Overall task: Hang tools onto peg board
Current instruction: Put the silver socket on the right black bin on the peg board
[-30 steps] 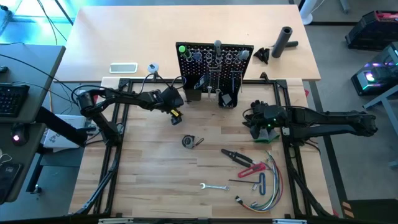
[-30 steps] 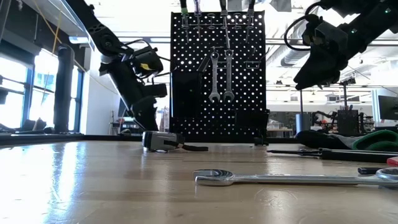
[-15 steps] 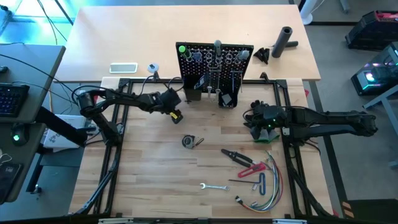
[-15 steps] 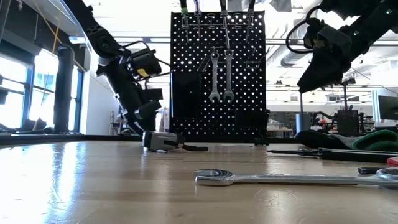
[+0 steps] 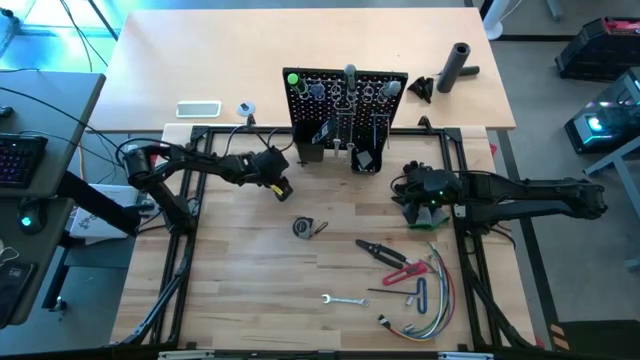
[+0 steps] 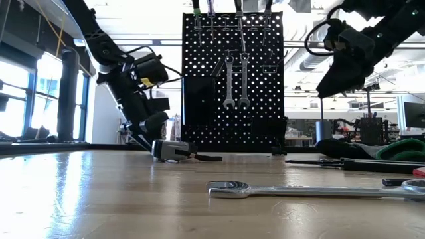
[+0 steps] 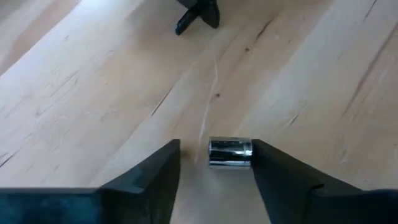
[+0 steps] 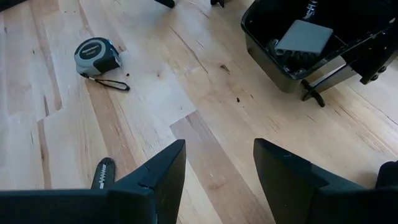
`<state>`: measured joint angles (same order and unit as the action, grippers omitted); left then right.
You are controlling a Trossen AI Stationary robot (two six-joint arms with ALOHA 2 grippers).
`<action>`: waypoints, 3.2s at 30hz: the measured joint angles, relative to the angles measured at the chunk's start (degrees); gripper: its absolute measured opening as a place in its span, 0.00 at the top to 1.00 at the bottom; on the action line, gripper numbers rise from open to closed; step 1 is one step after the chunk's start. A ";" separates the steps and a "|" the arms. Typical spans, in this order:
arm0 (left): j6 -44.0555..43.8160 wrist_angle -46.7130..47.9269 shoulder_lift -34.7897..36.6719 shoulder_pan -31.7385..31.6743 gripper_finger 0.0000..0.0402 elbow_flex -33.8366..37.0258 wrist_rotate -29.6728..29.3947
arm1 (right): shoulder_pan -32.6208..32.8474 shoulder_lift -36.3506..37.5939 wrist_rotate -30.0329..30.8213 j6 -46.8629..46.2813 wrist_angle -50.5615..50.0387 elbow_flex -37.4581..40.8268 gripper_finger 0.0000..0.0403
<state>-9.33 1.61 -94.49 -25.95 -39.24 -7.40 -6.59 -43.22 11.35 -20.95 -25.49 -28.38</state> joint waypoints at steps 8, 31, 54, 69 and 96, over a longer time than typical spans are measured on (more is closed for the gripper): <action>2.19 -0.32 -0.06 0.95 0.81 0.03 0.77 | 0.00 0.00 0.00 -0.11 0.04 0.00 0.54; 9.78 -9.46 -0.25 16.72 0.82 -11.02 8.21 | 0.00 0.00 -2.45 -1.14 -1.71 0.00 0.54; 46.80 1.72 -21.10 28.07 0.82 -51.04 -24.36 | 5.21 0.04 -0.52 -5.13 -7.17 0.00 0.54; 59.23 5.74 -29.89 25.49 0.82 -60.35 -34.64 | 13.86 0.00 7.97 -10.16 -9.05 0.00 0.54; 65.73 1.07 -36.08 22.49 0.82 -60.44 -37.28 | 14.95 0.00 10.27 -10.71 -8.07 0.04 0.54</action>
<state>56.41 2.69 -130.56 -3.47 -99.69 -44.68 8.36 -43.22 21.63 -31.66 -33.56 -28.34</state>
